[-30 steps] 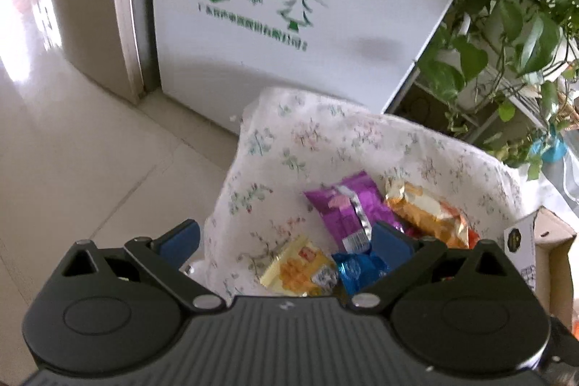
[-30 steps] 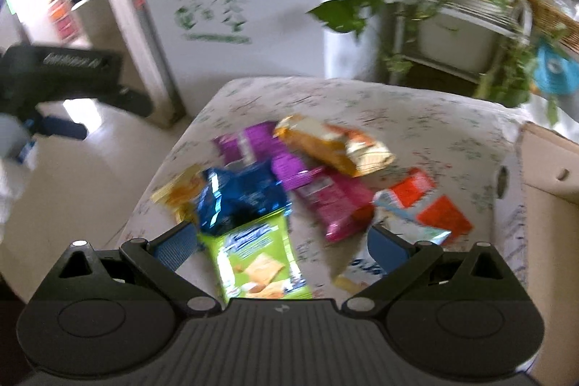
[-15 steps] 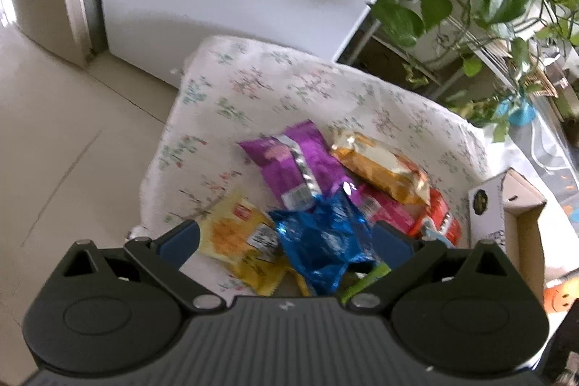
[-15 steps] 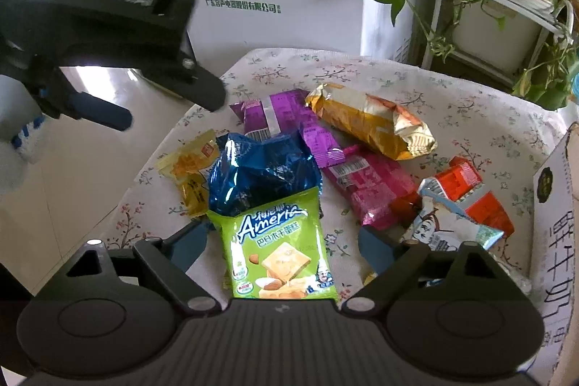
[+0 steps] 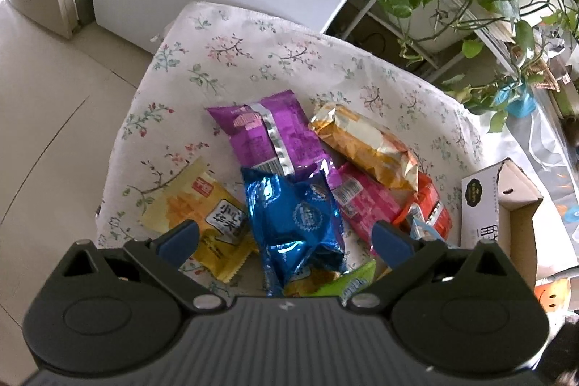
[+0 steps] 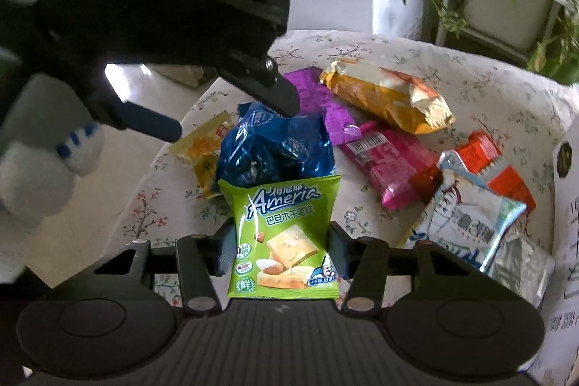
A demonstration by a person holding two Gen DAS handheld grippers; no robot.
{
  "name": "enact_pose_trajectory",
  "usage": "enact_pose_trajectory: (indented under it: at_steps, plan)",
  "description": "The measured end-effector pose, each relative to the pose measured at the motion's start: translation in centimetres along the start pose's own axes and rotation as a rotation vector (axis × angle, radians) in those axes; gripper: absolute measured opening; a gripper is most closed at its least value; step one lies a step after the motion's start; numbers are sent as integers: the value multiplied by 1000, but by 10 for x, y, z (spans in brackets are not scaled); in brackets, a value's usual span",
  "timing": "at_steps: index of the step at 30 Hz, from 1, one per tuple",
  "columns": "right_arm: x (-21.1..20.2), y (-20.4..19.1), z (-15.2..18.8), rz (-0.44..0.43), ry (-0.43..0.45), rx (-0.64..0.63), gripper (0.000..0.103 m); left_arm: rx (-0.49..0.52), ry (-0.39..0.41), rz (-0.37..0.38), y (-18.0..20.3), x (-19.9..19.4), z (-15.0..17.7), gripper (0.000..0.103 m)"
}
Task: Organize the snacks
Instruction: 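Lower the right gripper onto the green Ameria cracker pack and close, then grasp the blue foil pack with the left gripper while the right lifts the green pack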
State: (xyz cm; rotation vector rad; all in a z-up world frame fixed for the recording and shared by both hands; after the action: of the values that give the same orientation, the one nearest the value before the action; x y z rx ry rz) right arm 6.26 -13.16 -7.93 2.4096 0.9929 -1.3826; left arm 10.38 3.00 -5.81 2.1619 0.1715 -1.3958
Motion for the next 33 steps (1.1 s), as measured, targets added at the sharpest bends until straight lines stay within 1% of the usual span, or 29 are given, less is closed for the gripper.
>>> enact_pose_trajectory:
  at_steps: [5, 11, 16, 18, 20, 21, 23, 25, 27, 29, 31, 33]
  plan:
    - [-14, 10, 4, -26, -9, 92, 59, 19, 2, -5, 8, 7, 3, 101]
    - [-27, 20, 10, 8, -25, 141, 59, 30, 7, -30, 18, 17, 9, 101]
    - [-38, 33, 15, 14, -24, 185, 59, 61, 25, -84, 28, 27, 12, 101]
    - [-42, 37, 17, 19, -32, 200, 59, 56, 33, -109, 29, 31, 13, 101]
    - [-43, 38, 19, 28, -36, 206, 59, 50, 30, -118, 28, 35, 14, 100]
    - [-42, 38, 19, 31, -35, 209, 59, 47, 28, -124, 27, 37, 14, 98]
    - [-45, 40, 20, 30, -31, 220, 59, 47, 28, -130, 25, 39, 15, 88]
    - [-48, 43, 20, 30, -29, 231, 59, 46, 18, -116, 21, 42, 16, 70]
    - [-47, 45, 21, 35, -27, 243, 59, 34, 10, -88, 17, 42, 18, 62]
    - [-46, 47, 20, 37, -22, 252, 59, 29, 21, -83, 13, 38, 21, 61]
    - [-49, 48, 20, 35, -18, 260, 59, 47, 37, -88, 13, 33, 24, 59]
    - [-51, 50, 20, 37, -13, 265, 59, 64, 53, -73, 13, 24, 27, 59]
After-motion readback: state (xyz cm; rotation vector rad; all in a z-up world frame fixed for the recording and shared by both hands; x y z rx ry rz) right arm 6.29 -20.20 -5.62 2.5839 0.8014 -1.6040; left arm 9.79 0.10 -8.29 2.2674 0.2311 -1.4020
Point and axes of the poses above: each gripper's, at about its wrist camera, not at the fingertips, and x roughly the way its jaws point, y to its right, z to its underside, the point moved 1 cm from there along x, roughly the way its jaws point, and after that the axes turned 5 degrees about -x, right-handed, at the moved point
